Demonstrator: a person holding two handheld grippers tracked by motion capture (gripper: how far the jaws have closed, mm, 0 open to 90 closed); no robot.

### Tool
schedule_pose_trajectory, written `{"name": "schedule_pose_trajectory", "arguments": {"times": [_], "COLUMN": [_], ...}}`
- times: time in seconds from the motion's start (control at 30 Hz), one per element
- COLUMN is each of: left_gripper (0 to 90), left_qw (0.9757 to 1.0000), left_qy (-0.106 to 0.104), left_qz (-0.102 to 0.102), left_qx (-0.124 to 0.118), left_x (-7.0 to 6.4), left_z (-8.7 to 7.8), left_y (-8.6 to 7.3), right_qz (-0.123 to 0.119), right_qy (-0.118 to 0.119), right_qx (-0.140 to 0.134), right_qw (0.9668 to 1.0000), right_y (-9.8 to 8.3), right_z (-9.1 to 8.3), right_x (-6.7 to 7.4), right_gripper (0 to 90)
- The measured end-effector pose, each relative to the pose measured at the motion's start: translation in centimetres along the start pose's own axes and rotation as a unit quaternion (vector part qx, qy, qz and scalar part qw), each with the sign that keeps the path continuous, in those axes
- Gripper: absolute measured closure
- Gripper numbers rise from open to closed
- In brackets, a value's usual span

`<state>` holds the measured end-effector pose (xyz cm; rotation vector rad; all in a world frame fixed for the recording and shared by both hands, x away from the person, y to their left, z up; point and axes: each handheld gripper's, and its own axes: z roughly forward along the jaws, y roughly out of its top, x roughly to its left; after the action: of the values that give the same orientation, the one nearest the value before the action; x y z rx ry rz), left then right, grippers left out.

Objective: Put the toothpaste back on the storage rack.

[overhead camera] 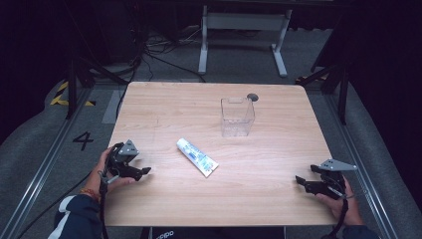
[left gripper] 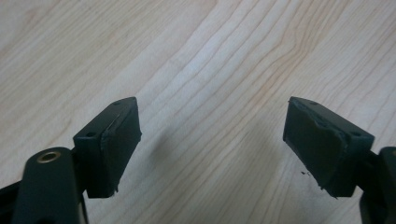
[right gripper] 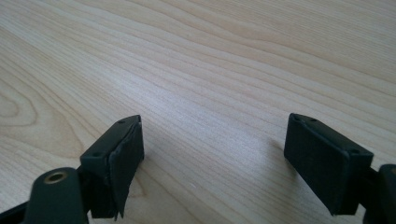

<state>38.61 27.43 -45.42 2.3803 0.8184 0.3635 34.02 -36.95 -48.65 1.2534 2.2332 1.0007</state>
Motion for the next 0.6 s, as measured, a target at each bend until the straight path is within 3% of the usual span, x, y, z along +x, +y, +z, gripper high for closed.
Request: {"name": "schedule_pose_trajectory", "arguments": {"times": [0.23, 0.6], "left_gripper": [19.4, 19.6], "left_qw": [0.9987, 0.9951], "left_qy": [-0.026, -0.038], "left_qz": [0.043, 0.091], "left_qx": [0.012, 0.006], "left_x": [-0.2, -1.1], "left_z": [0.0, 0.4], "left_y": [2.7, 6.1], "right_qz": [0.000, 0.000], "right_qy": [0.000, 0.000], "right_qx": [0.000, 0.000], "right_qw": [1.0000, 1.0000], "right_y": [0.0, 0.0], "right_z": [0.0, 0.0], "right_x": [0.0, 0.0], "right_gripper": [20.3, 20.3]}}
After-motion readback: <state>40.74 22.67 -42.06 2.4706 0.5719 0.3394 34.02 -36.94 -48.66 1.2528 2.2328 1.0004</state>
